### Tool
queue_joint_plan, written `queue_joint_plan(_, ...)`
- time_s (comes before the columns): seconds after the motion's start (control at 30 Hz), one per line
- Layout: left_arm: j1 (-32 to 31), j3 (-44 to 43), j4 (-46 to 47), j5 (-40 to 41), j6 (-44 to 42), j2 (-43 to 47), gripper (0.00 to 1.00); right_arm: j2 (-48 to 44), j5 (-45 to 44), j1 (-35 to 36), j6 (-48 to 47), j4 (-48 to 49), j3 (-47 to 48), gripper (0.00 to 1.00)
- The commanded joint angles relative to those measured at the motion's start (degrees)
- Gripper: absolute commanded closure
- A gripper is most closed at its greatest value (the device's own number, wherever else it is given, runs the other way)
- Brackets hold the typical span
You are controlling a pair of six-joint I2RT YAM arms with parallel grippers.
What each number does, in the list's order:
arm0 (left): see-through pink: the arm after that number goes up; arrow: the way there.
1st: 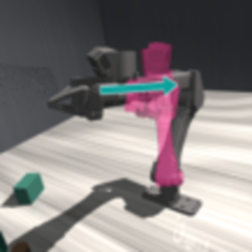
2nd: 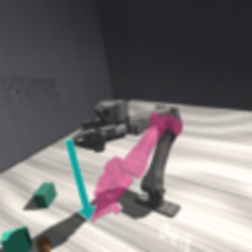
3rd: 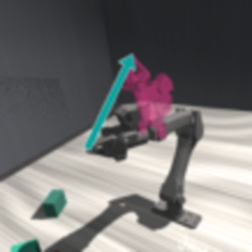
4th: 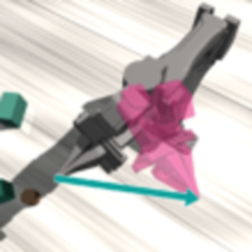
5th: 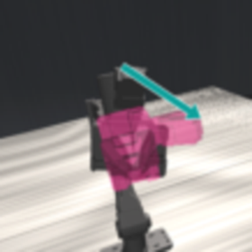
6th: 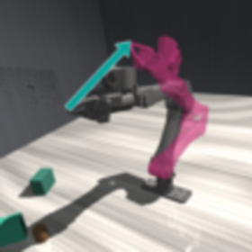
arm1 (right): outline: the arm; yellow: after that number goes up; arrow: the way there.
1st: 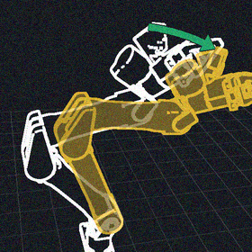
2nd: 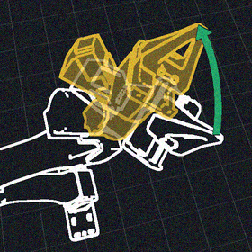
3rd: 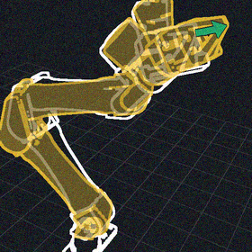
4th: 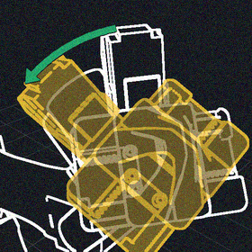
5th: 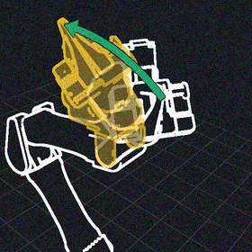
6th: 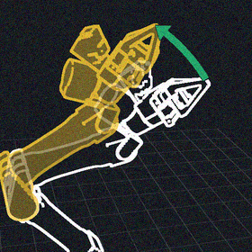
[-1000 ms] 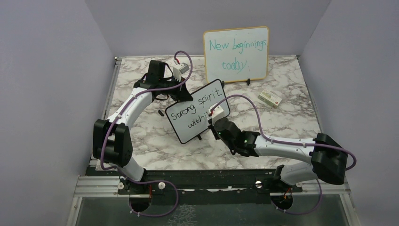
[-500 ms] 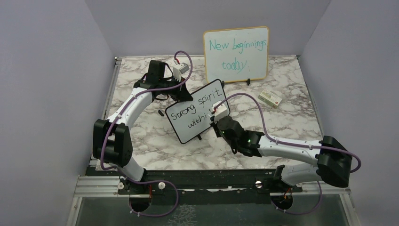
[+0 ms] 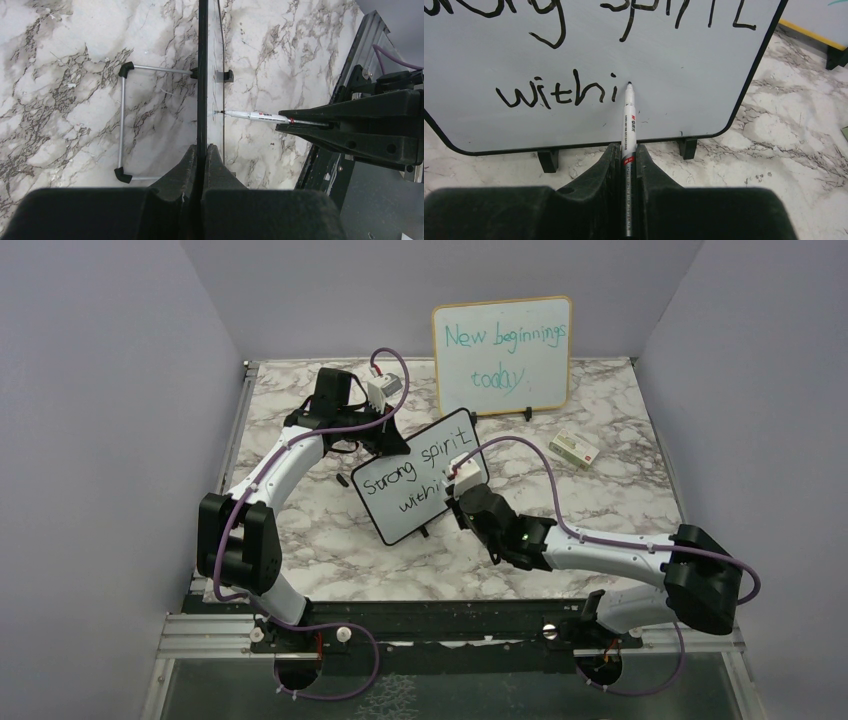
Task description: Write a sentence on the whiteboard
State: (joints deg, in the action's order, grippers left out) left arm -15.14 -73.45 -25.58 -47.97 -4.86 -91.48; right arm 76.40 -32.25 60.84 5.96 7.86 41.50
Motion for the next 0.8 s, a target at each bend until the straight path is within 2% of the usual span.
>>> queue_joint_plan(0.0, -0.6, 1.5, -2.8, 3.6, -2.3, -0.8, 1.00, 0.6, 0.1, -0.3, 0.0, 2.8, 0.7, 1.00)
queue_joint_plan(0.77, -0.6, 1.4, -2.8, 3.8, -2.2, -0.9, 1.00, 0.1, 3.2, -0.5, 2.9, -3.5, -0.6, 1.00)
